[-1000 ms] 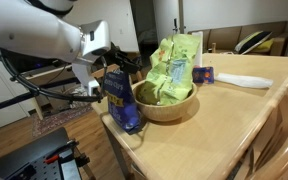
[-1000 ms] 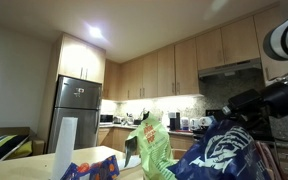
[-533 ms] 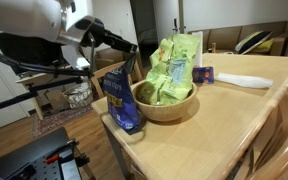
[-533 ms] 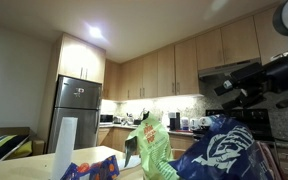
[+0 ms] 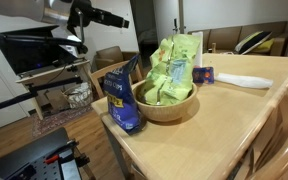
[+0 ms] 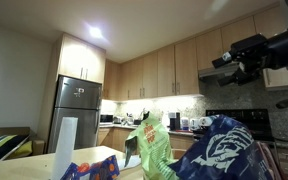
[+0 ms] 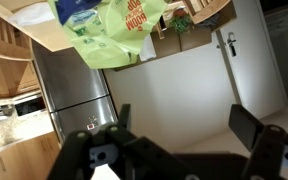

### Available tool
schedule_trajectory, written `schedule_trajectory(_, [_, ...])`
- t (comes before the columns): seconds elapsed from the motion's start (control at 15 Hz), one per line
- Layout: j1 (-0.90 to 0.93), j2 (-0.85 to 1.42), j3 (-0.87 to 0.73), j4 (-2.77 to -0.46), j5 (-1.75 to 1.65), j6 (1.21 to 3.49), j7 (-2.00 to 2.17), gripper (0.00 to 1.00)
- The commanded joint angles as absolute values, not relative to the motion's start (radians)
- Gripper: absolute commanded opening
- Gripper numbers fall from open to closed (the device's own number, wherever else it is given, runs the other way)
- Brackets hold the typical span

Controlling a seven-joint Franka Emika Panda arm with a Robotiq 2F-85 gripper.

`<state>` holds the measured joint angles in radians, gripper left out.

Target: Move the blue packet of chips to the right

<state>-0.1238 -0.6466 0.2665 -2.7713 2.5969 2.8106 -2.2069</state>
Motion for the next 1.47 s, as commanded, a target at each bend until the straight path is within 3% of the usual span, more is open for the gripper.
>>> schedule_trajectory(0.0, [0.029,-0.686,0.207,-2.777,2.578,2.885,-2.125,0.74])
schedule_trajectory(0.47, [0.394,-0.656,0.009,-2.775,2.565,3.055,-2.053,0.18])
schedule_trajectory(0.67, [0.55,-0.637,-0.129,-2.777,2.558,3.128,-2.051,0.01])
schedule_trajectory(1.07, [0.833,-0.628,-0.458,-2.785,2.553,3.236,-2.083,0.0])
schedule_trajectory(1.4, [0.935,-0.626,-0.637,-2.787,2.548,3.283,-2.13,0.0])
